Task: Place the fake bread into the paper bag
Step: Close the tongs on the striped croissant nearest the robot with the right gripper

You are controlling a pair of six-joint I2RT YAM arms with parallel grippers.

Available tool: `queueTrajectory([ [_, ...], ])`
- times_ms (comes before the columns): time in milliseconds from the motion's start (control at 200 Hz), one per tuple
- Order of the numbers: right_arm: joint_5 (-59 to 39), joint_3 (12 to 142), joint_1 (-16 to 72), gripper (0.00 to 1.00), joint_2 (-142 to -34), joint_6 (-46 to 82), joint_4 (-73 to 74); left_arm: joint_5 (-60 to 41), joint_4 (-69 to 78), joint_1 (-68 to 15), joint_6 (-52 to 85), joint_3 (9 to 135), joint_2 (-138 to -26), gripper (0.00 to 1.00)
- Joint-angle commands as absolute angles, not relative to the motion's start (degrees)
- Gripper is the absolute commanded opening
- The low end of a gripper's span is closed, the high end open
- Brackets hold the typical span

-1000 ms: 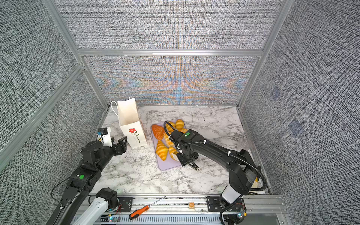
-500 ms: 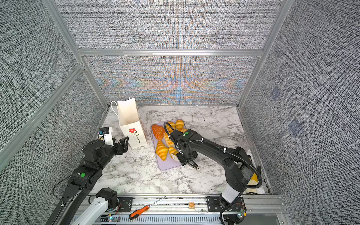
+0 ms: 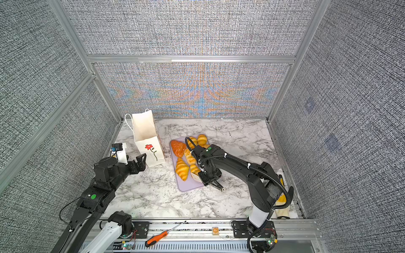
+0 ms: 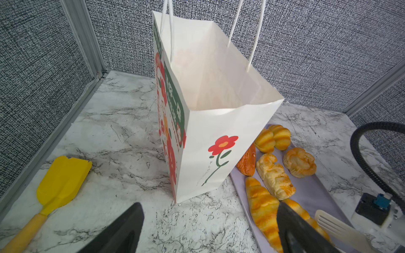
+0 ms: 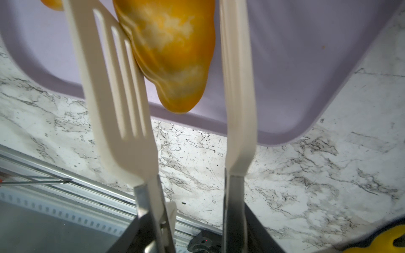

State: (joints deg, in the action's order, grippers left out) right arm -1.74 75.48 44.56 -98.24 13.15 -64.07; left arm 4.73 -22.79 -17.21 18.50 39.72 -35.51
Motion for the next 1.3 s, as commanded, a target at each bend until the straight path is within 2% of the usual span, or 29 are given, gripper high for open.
queueTrajectory([
  [0,-2.49,76.45,44.46,0.54,-98.74,12.83,-65.07,5.37,-22.15,-17.23,18.63,39.73,-35.6,0.99],
  [385,-1.76,78.05,44.47,0.53,-100.63,11.63,-67.29,5.23,-21.62,-17.23,18.02,39.73,-35.44,0.99],
  [655,-2.75,77.88,44.21,0.43,-99.72,10.36,-68.12,4.58,-21.14,-17.23,17.41,39.88,-35.41,0.99],
  [870,-3.71,77.52,43.09,0.38,-98.63,8.89,-68.25,0.48,-19.31,-17.23,16.55,39.65,-35.68,0.99],
  [1296,-8.87,73.23,40.34,0.37,-92.54,7.4,-64.74,-8.21,-18.02,-17.23,14.7,39.73,-37.52,0.99],
])
